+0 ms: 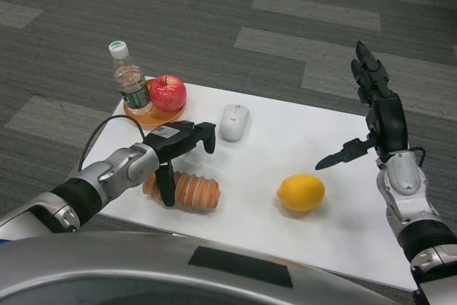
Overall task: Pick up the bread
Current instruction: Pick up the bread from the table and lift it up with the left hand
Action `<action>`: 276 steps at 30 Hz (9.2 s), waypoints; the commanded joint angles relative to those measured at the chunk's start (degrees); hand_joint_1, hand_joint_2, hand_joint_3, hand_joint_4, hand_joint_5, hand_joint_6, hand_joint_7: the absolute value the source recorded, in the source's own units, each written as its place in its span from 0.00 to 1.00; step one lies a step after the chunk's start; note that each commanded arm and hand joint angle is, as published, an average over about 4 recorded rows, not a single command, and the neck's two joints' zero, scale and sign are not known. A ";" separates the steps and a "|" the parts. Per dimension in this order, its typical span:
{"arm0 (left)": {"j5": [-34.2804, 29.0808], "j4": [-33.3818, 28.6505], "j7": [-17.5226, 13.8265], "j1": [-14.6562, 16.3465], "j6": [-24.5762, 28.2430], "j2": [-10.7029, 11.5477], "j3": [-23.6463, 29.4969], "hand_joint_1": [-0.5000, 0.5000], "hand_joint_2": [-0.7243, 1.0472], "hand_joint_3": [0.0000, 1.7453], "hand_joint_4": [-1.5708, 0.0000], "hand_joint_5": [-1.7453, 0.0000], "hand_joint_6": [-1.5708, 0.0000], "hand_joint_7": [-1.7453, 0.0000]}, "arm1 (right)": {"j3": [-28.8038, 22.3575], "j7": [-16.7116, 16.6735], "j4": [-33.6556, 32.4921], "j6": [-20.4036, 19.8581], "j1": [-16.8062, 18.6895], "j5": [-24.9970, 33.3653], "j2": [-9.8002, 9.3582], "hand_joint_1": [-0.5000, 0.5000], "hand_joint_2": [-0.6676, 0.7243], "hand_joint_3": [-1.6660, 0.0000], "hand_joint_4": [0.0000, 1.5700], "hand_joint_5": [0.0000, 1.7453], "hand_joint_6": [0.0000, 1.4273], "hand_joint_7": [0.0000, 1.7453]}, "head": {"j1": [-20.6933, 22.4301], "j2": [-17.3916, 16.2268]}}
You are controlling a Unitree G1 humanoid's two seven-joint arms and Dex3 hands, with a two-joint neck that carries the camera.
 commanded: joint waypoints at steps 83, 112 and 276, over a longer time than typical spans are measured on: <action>-16.32 7.75 -15.34 -4.71 7.28 1.11 -6.70 0.87 0.98 0.05 0.09 0.00 0.78 0.04 | -0.36 -0.29 -0.60 -0.07 1.03 0.13 -0.23 0.29 0.64 1.00 0.00 0.00 0.00 0.00 | 1.71 0.09; -21.24 12.45 -22.17 -8.65 14.73 0.91 -15.34 0.98 0.60 0.05 0.26 0.00 0.44 0.04 | -0.69 -0.34 -0.76 0.00 1.38 0.13 -0.21 0.29 0.64 1.00 0.00 0.00 0.00 0.00 | 1.97 -0.30; -6.16 -20.12 -28.10 -3.13 50.90 -8.27 -6.92 0.58 0.80 0.05 1.00 0.00 1.00 0.16 | -1.42 -0.64 1.22 0.02 2.13 0.19 0.21 0.42 0.55 1.00 0.00 0.00 0.00 0.00 | 4.57 0.88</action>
